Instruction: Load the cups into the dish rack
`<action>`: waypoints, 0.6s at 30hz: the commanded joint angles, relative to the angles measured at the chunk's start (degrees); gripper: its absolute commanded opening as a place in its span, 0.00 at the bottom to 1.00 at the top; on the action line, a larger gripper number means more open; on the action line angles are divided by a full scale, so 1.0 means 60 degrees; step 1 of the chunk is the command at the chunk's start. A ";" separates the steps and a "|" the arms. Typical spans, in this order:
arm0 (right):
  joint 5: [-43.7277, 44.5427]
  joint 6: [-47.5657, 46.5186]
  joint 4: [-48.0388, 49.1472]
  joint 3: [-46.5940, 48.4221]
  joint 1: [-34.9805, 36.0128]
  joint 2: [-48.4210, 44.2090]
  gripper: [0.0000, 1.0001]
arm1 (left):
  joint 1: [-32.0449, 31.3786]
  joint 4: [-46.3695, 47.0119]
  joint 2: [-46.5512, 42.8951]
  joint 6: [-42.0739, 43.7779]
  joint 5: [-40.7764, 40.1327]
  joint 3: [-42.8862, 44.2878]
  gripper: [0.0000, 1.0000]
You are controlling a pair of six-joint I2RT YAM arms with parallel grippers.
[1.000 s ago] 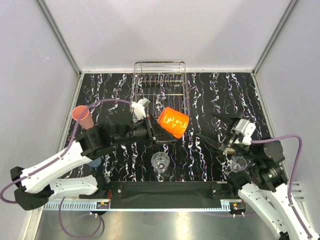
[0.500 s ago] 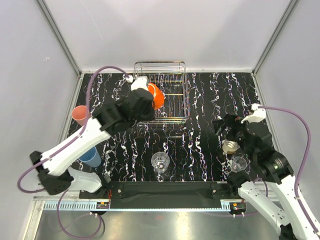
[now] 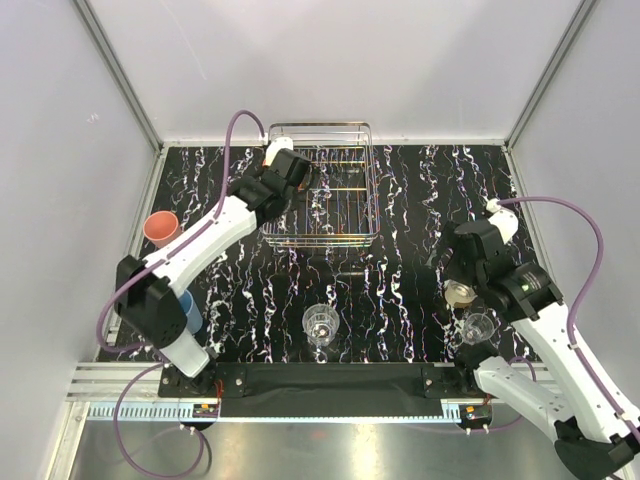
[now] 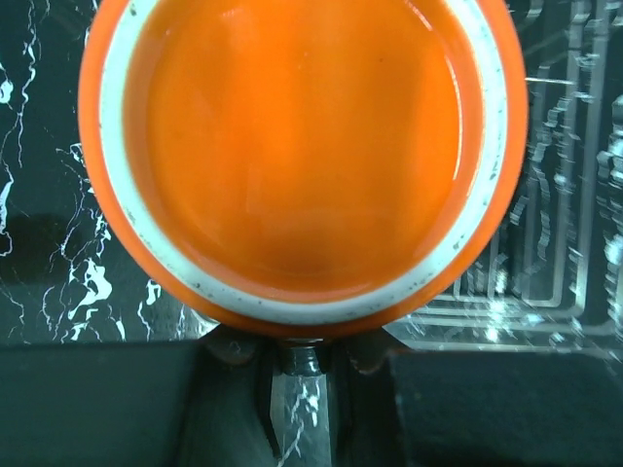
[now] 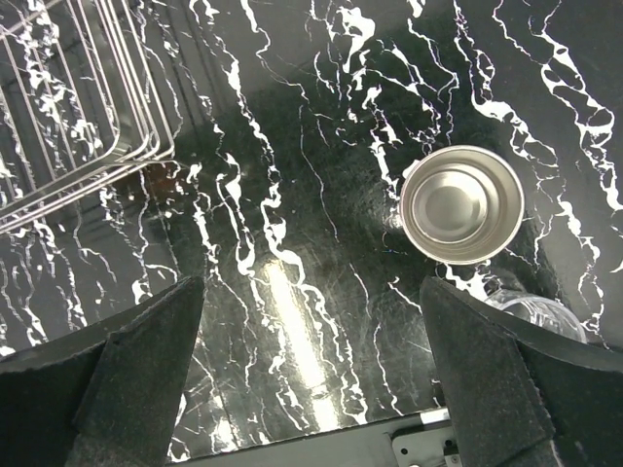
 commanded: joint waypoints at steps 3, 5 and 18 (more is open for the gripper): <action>0.0196 0.0275 0.0356 0.0145 0.0059 -0.0465 1.00 | 0.0200 0.1423 0.0792 -0.0339 -0.0700 0.0111 0.00; 0.0152 0.0319 0.0400 0.0174 0.0059 -0.0714 1.00 | 0.0215 0.1481 0.1245 -0.0457 -0.0745 0.0199 0.00; 0.0240 0.0203 0.0327 0.0292 0.0045 -0.1726 1.00 | 0.0668 0.1598 0.2639 -0.0926 -0.0804 0.0448 0.00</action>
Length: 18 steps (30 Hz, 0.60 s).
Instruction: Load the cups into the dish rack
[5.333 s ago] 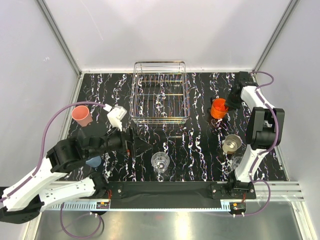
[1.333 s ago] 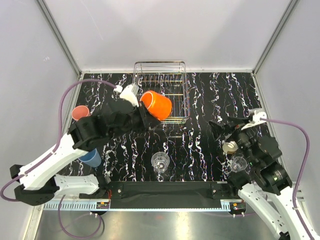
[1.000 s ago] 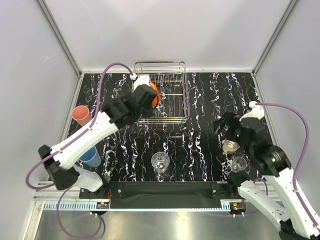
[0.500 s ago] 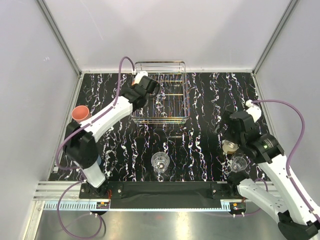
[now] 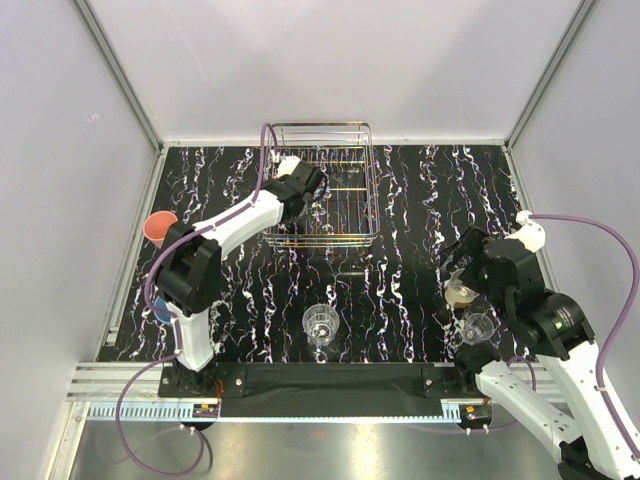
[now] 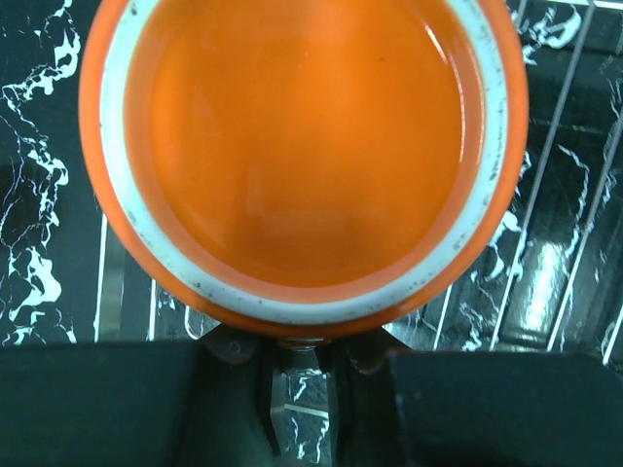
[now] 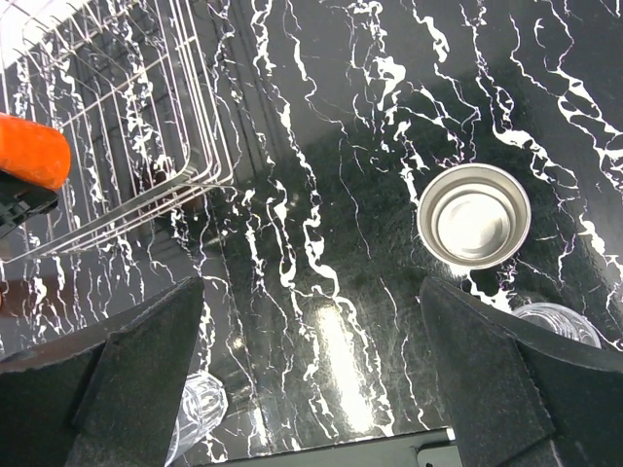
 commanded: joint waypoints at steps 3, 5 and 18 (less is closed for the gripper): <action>0.0312 0.0086 0.0262 0.0146 0.0059 -0.0123 1.00 | 0.0461 0.1322 0.0265 -0.0106 -0.0211 0.0587 0.00; 0.0313 0.0086 0.0262 0.0117 0.0059 -0.0138 1.00 | 0.0565 0.1396 0.0441 -0.0135 0.0142 0.0689 0.00; 0.0166 -0.0061 0.0642 -0.0117 0.0059 0.0184 1.00 | 0.0682 0.1587 0.1364 -0.0092 0.0320 0.1202 0.00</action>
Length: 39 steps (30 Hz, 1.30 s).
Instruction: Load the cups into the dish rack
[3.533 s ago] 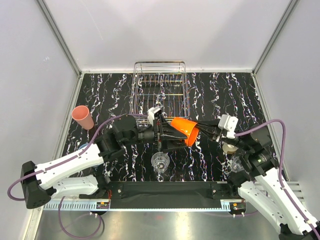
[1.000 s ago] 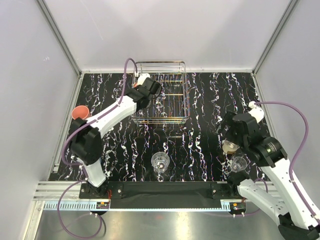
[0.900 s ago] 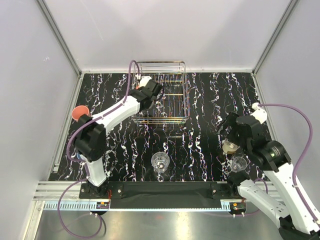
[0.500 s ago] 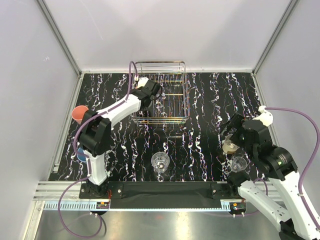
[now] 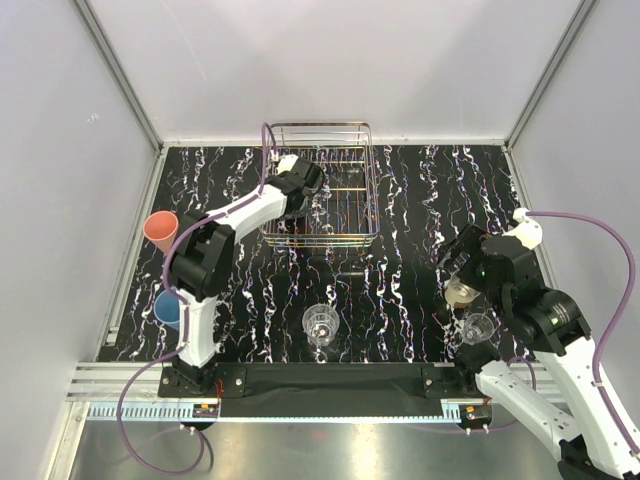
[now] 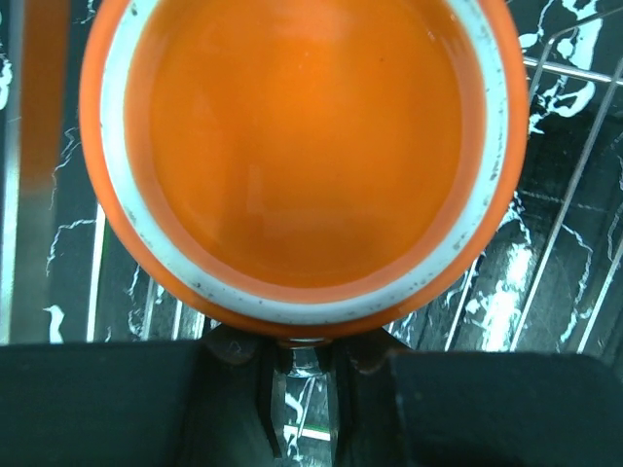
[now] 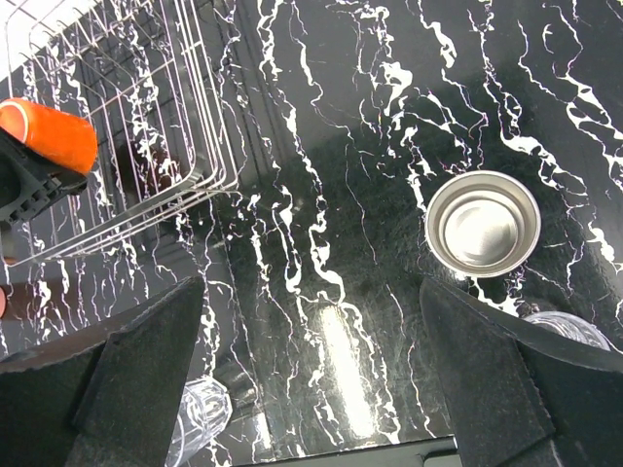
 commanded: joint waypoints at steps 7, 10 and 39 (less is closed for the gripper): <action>0.0174 -0.0057 0.0406 -0.0181 0.0059 0.0159 1.00 | 0.0081 0.0712 0.0437 -0.0008 -0.0088 0.1007 0.00; 0.0174 -0.0086 0.0391 -0.0137 0.0059 0.0174 1.00 | 0.0154 0.0523 0.0569 -0.0066 0.0029 0.1256 0.01; -0.3416 -0.0453 0.0087 -0.0283 0.0059 0.0550 1.00 | -0.0182 0.0244 -0.4992 -0.0549 0.2914 -0.1040 0.70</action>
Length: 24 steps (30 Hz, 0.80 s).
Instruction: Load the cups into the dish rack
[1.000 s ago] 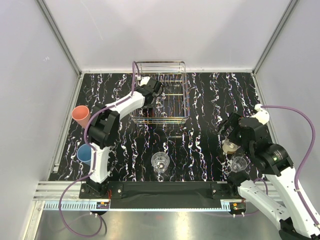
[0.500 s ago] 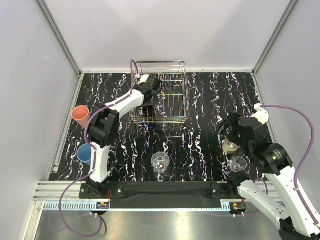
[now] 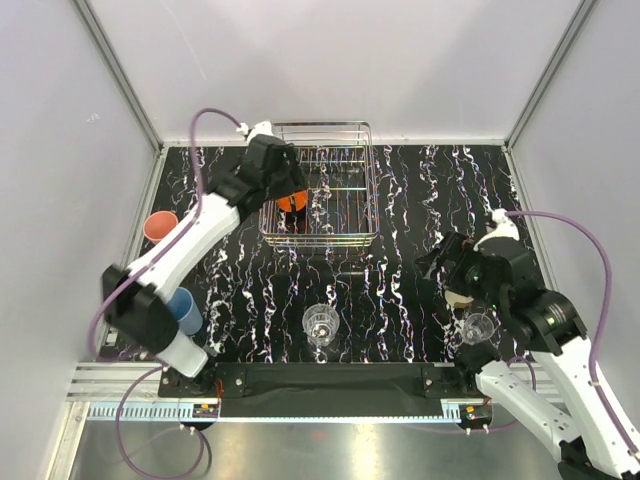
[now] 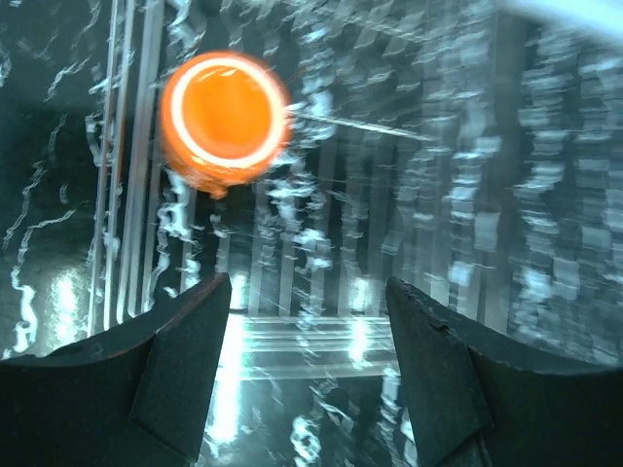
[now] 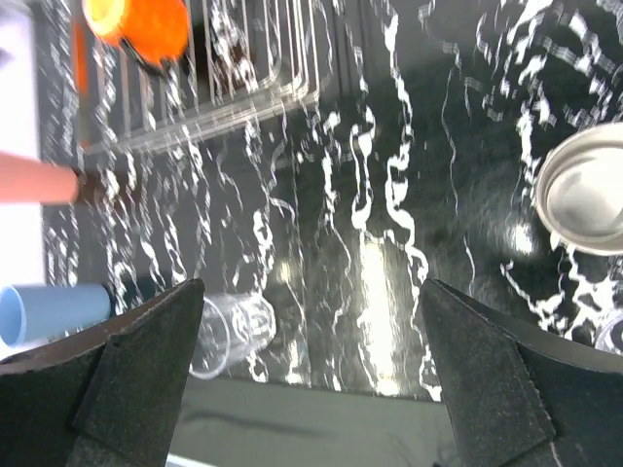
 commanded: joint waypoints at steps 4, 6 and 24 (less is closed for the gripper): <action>-0.0769 0.0051 -0.0434 0.0060 0.0059 0.1410 1.00 | -0.0851 0.0363 -0.2433 -0.0478 0.1511 -0.2086 0.70; -0.0960 0.0314 -0.0216 -0.0101 0.0059 0.1586 1.00 | -0.1130 0.0699 -0.3195 -0.0712 0.1993 -0.3239 0.70; -0.1652 0.1208 0.1207 -0.1683 0.0059 -0.0827 1.00 | -0.2214 0.1024 -0.5849 -0.1664 0.3183 -0.7333 0.69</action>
